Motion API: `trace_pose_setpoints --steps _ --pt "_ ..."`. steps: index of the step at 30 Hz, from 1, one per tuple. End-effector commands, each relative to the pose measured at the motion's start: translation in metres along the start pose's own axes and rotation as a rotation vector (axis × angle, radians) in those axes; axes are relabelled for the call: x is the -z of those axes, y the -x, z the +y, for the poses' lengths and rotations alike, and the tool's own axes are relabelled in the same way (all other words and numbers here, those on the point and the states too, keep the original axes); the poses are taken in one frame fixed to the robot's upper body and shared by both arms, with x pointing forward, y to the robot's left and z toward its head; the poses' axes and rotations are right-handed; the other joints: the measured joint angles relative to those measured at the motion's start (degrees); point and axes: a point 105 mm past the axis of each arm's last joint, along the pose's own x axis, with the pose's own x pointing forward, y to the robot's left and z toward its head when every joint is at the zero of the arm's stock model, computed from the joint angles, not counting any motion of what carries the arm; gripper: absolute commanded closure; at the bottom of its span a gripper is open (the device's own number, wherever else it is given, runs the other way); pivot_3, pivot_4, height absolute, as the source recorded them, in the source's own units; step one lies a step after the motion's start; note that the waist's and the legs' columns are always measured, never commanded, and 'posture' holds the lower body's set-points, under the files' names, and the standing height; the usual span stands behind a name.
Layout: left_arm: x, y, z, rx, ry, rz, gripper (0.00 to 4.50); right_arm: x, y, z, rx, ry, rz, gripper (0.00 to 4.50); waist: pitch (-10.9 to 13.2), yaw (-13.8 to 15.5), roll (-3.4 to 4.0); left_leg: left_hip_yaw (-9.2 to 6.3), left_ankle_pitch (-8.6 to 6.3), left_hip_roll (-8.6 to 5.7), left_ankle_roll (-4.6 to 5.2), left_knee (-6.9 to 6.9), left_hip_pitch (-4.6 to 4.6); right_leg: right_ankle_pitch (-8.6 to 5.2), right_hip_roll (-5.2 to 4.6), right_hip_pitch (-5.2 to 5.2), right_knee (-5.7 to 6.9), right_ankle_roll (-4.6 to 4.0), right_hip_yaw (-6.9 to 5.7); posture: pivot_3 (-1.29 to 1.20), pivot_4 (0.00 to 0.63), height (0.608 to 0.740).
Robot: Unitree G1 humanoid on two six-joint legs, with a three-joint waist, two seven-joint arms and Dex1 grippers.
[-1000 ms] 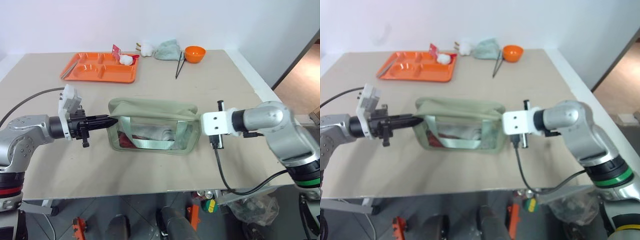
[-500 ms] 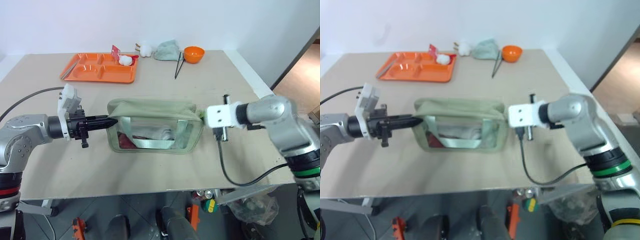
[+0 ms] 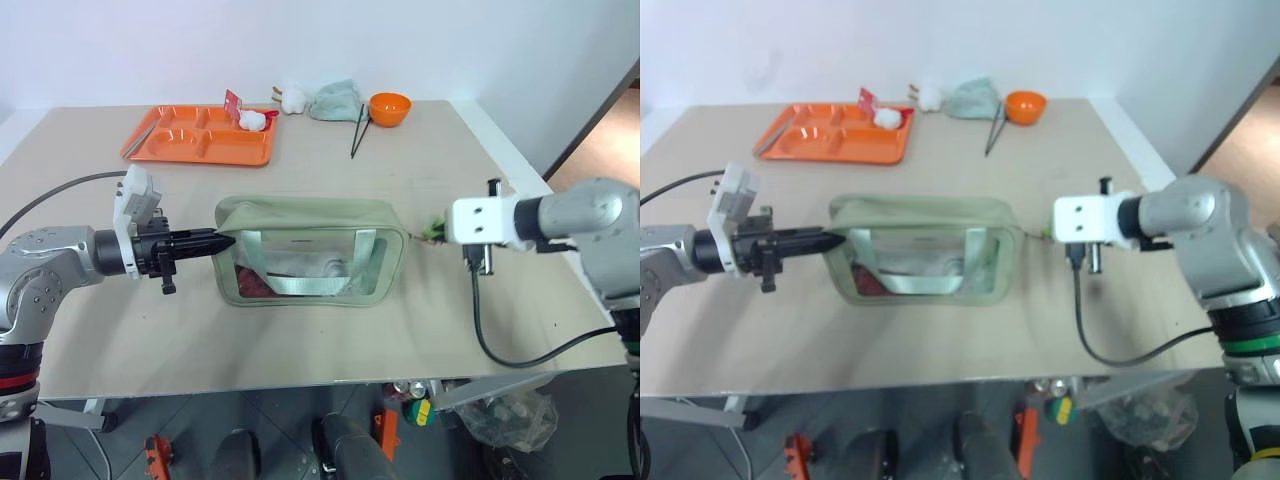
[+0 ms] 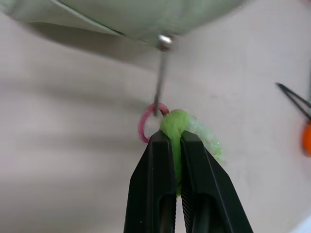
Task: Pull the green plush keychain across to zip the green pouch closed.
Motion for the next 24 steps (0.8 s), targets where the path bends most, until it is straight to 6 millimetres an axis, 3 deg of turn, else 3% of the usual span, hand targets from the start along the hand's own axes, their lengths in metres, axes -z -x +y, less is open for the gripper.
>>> trace_pose_setpoints --steps 1,5,11,15,19,21,24 --pt "-0.016 0.005 0.000 -0.012 -0.054 -0.032 4.50 -0.014 -0.019 0.016 -0.029 0.024 -0.025 4.46 0.00 -0.06 0.00 0.00 0.00 0.01 0.00 0.00 0.01 0.00 0.01 0.00 0.01 0.00 0.00 0.00 0.150 0.740" --pt "-0.016 0.007 -0.001 -0.016 -0.054 -0.027 4.50 -0.030 -0.030 0.023 -0.045 0.012 -0.083 4.46 0.00 -0.08 0.01 -0.01 0.02 0.02 -0.04 0.02 0.02 0.02 0.04 -0.02 0.07 0.00 0.00 0.00 0.150 0.740" --pt "-0.014 0.011 0.001 -0.038 -0.048 -0.024 4.50 -0.025 -0.015 -0.009 0.043 -0.086 -0.107 4.46 0.00 -0.13 0.00 0.01 0.03 0.00 -0.05 0.05 0.02 0.04 0.01 0.00 0.07 0.04 0.02 0.00 0.150 0.740" --pt "-0.012 0.014 0.003 -0.060 -0.027 -0.029 4.50 -0.017 0.005 -0.023 0.073 -0.193 -0.140 3.28 0.00 -0.04 0.00 -0.03 0.03 -0.01 -0.05 0.03 -0.01 0.02 0.01 -0.01 0.05 0.02 -0.02 0.00 0.150 0.740" --pt "-0.010 0.018 0.007 -0.091 -0.018 -0.037 4.50 -0.011 0.029 -0.036 0.108 -0.327 -0.220 1.80 0.01 -0.02 0.01 -0.03 0.02 -0.02 -0.04 0.02 -0.04 0.01 -0.02 -0.02 0.02 0.01 -0.02 0.00 0.150 0.740" --pt "-0.011 0.022 0.010 -0.102 0.018 -0.057 3.75 -0.009 0.043 -0.041 0.112 -0.447 -0.305 1.27 0.01 -0.03 0.01 -0.02 0.02 -0.02 -0.04 0.02 -0.04 0.01 -0.02 -0.02 0.02 0.01 -0.01 0.00 0.150 0.740" --pt "-0.016 0.026 0.008 -0.091 0.058 -0.093 2.80 0.000 0.052 -0.037 0.107 -0.551 -0.340 0.11 0.00 0.01 0.01 -0.07 0.02 -0.02 -0.03 0.02 -0.03 0.01 -0.01 0.00 0.03 0.01 -0.06 0.00 0.150 0.740"
